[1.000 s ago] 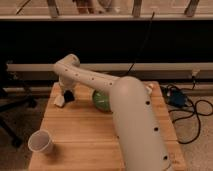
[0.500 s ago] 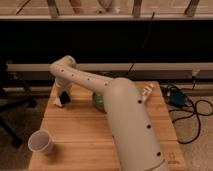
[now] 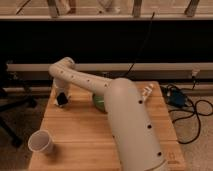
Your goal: Place the eraser on the white sponge
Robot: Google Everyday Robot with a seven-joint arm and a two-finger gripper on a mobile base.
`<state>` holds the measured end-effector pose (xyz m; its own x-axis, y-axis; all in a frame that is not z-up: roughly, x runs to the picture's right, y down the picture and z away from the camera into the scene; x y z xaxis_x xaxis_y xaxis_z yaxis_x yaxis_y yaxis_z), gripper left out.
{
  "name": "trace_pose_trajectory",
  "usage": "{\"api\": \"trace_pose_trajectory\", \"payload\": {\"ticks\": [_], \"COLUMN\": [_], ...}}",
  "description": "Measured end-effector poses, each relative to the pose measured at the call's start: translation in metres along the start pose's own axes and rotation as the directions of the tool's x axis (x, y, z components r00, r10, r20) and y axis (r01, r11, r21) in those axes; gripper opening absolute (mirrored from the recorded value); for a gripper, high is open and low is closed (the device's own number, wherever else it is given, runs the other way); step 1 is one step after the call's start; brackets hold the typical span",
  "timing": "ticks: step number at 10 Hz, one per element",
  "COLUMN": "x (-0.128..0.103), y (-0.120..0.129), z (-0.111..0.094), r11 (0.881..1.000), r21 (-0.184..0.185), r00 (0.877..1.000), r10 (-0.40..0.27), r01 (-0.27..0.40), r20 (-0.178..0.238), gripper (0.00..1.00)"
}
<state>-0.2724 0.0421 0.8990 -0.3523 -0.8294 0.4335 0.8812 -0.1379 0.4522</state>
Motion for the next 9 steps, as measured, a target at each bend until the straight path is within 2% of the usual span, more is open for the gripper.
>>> {"api": "trace_pose_trajectory", "payload": {"ticks": [5, 7, 8, 9], "x": [0.001, 0.004, 0.005, 0.006], "y": [-0.003, 0.001, -0.001, -0.003], "z": [-0.006, -0.020, -0.022, -0.021], "r11": [1.000, 0.999, 0.999, 0.999], "r21": [0.027, 0.031, 0.032, 0.032], "r00": [0.999, 0.995, 0.995, 0.997], "r10": [-0.013, -0.003, -0.002, -0.009], "r01": [0.014, 0.006, 0.006, 0.011], "r20": [-0.035, -0.103, -0.103, -0.082], "gripper": [0.80, 0.80, 0.80, 0.80]}}
